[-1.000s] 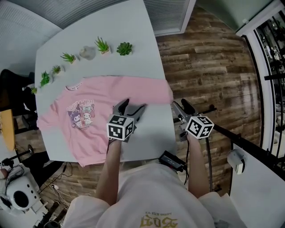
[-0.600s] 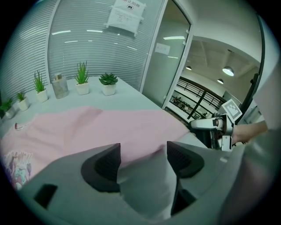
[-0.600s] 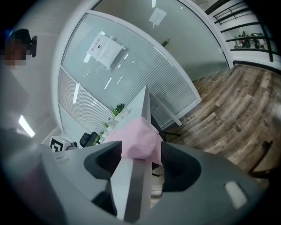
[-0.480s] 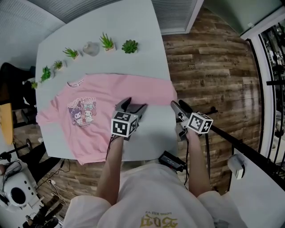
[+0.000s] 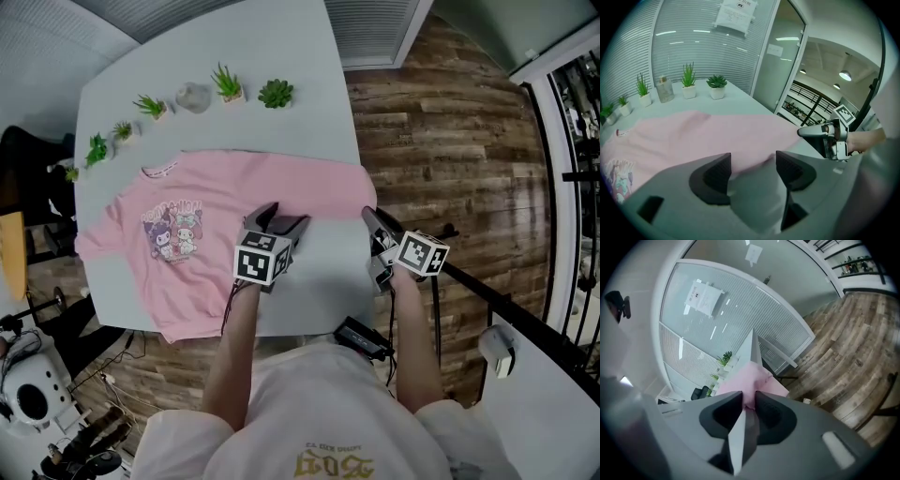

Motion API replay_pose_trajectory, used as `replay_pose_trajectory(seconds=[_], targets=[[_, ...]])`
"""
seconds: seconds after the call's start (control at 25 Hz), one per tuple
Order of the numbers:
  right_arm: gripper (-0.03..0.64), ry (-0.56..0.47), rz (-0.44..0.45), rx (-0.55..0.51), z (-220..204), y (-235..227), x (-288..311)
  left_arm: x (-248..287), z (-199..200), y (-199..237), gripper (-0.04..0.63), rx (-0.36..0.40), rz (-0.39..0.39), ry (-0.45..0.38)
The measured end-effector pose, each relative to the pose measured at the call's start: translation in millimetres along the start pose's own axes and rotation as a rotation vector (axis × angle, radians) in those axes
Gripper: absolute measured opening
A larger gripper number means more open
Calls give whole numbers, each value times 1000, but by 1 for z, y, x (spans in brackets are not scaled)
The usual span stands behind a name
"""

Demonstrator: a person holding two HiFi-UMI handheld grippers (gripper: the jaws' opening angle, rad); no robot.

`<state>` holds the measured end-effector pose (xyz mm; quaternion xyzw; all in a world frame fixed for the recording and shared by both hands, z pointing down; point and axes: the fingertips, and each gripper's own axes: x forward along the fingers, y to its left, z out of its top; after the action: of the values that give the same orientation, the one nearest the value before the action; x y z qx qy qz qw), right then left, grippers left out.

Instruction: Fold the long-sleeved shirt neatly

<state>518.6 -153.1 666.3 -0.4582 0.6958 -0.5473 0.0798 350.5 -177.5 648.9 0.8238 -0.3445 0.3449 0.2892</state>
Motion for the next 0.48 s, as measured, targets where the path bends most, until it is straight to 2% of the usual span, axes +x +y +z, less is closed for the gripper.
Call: replay_pose_trajectory(seconds=[0.08,0.2,0.48], targets=[[75,3,-34,-67,4,5,-1,-1,2,-1,304,2,0,-8],[66,7,-73,-159,8,15,-2,-8,7,-4,310,7,0,-34],[61,-59,-107,-271,25,44,-8,-32,11,-1,330,3,24,-60]])
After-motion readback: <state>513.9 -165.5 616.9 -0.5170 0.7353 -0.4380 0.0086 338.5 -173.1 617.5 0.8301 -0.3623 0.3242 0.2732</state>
